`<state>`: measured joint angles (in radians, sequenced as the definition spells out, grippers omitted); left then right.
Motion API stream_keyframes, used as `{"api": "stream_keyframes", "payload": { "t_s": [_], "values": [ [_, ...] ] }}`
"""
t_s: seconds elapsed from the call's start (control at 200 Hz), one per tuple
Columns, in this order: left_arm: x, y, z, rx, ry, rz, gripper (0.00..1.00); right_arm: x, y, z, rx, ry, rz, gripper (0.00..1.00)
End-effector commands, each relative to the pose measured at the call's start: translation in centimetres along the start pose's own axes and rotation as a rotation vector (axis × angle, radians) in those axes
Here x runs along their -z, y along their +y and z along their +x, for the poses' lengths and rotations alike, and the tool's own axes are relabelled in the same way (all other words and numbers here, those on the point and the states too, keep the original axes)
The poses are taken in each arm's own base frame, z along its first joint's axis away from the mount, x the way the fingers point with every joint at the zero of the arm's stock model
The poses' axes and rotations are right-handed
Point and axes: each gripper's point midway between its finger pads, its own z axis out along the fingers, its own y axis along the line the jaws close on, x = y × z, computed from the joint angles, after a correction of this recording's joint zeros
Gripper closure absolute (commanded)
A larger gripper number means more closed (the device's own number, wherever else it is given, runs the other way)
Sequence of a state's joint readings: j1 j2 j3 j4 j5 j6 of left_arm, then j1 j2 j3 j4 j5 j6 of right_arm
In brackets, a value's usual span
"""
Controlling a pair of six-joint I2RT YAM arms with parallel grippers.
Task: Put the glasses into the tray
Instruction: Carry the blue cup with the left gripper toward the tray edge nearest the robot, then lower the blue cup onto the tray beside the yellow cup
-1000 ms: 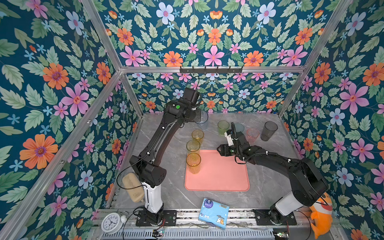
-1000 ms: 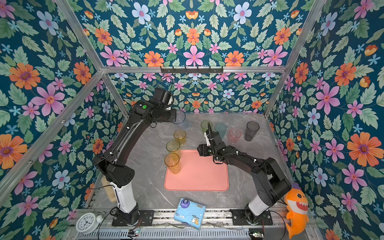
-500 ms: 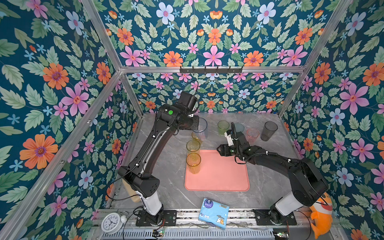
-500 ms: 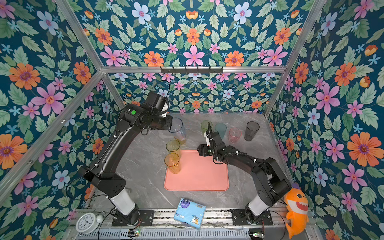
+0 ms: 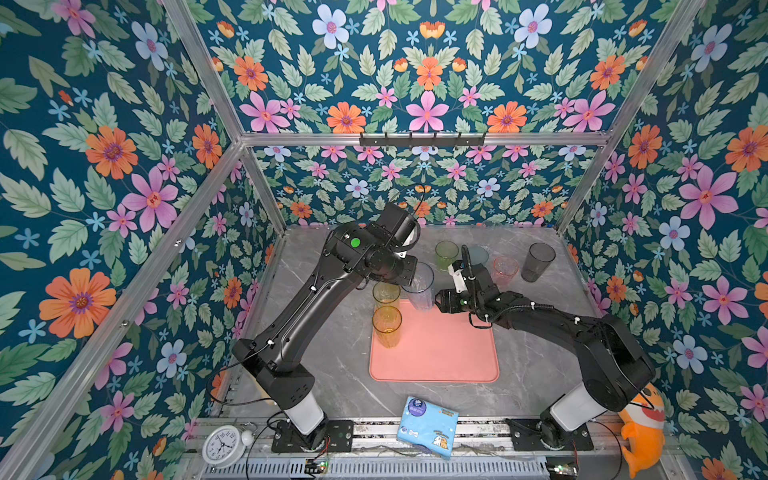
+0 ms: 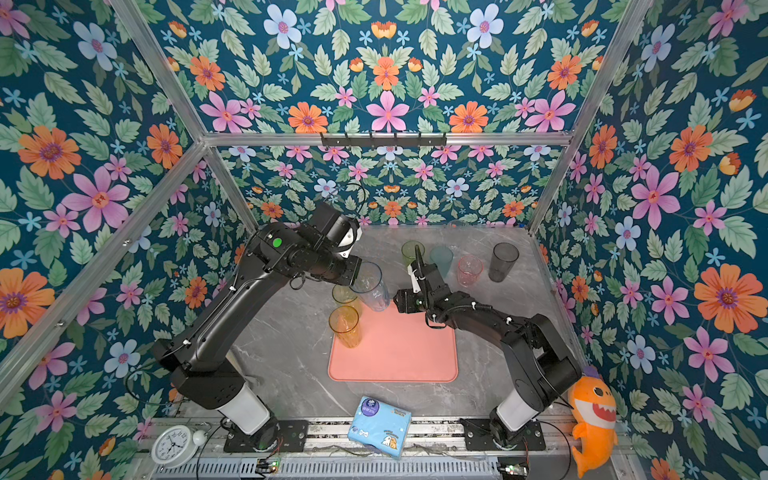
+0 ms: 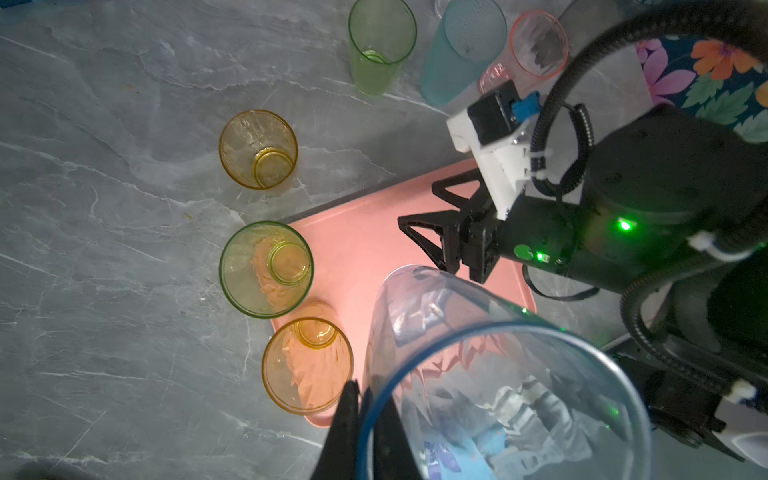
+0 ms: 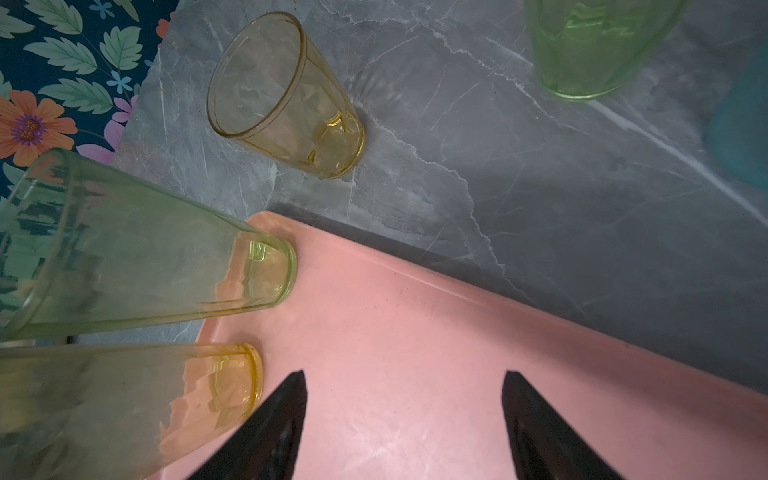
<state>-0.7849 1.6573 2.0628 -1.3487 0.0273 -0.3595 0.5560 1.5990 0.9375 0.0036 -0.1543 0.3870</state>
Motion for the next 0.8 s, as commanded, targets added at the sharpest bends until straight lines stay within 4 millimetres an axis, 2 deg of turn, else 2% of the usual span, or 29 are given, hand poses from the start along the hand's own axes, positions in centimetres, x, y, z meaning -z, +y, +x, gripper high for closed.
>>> {"api": "stream_keyframes", "payload": {
  "t_s": [0.0,0.125,0.4,0.51,0.65,0.795],
  "values": [
    [0.3,-0.6,1.6,-0.005,0.029,0.0,1.0,-0.1,0.4,-0.5,-0.012,-0.011,-0.014,0.25],
    [0.4,-1.5,3.7,-0.01,0.06,0.006,1.0,-0.3,0.4,-0.4,-0.013,-0.005,-0.015,0.25],
    [0.4,-2.0,8.3,0.035,0.109,0.025,1.0,-0.3,0.1,-0.4,-0.018,0.004,0.002,0.25],
    [-0.1,-1.1,10.2,0.062,0.125,-0.009,1.0,-0.3,0.2,-0.4,-0.016,0.001,-0.003,0.25],
    [-1.9,0.9,13.5,0.082,0.197,-0.096,1.0,-0.4,0.2,-0.3,-0.016,0.004,-0.003,0.25],
    [-2.6,1.7,15.1,0.103,0.188,-0.143,1.0,-0.4,0.3,-0.3,-0.017,0.005,-0.007,0.25]
  ]
}}
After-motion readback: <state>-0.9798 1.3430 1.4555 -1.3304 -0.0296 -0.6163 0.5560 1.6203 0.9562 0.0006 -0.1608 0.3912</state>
